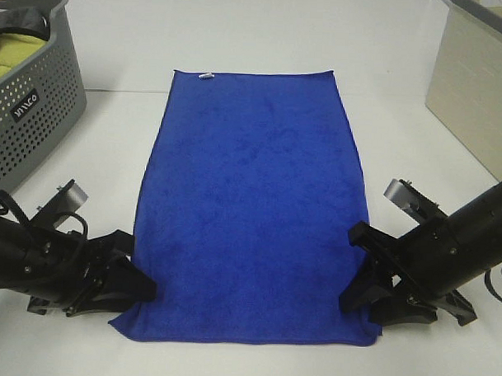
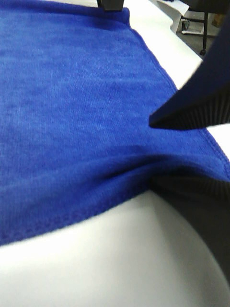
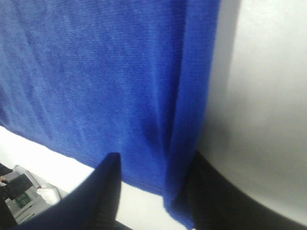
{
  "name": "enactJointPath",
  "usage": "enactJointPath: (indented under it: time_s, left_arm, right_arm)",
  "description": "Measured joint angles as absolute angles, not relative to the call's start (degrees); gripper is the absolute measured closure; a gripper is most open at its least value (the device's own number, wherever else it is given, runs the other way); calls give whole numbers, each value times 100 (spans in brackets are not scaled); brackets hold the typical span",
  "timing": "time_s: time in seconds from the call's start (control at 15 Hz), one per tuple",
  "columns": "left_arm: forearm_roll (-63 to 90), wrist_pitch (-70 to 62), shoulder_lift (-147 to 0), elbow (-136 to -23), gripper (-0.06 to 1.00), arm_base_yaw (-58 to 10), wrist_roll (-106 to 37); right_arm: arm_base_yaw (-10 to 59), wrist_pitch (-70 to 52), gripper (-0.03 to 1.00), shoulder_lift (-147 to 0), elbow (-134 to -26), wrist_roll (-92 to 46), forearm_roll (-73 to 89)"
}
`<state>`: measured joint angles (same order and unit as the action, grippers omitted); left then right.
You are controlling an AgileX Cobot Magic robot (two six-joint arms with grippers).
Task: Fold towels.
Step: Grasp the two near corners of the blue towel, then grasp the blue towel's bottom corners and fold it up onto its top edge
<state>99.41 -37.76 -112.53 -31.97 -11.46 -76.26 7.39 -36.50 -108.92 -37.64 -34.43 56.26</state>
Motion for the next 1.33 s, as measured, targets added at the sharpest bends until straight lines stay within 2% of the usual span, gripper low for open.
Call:
enactJointPath:
  time_s: [0.07,0.13,0.2,0.67,1.07,1.33]
  left_arm:
    - [9849,-3661,-11253,-3197,77,-1146,-7626]
    - [9803,-3581,-11253,-3197,89,-1146,-7620]
    - [9792,-3541,-11236,-3197,94,-1152,-7615]
    - [8468,-3461,-10411,-3060,94,-1152,-6411]
    - [8382,-3438,-9477,-1896,94,-1152,-6274]
    - [8400,-3484,-9236,-1730,94,-1169,-6245]
  right_arm:
    - [739,-3558,72,-10909,-3764,-3237,5437]
    - [745,-3495,87,-10909,-3764,-3054,5277]
    - [745,-3478,96,-10909,-3764,-2899,5185]
    - [756,-3163,97,-10285,-3386,-2384,4572]
    - [756,-3071,97,-9597,-2395,-2361,4555]
    - [756,-3094,97,-9156,-2286,-2361,4544]
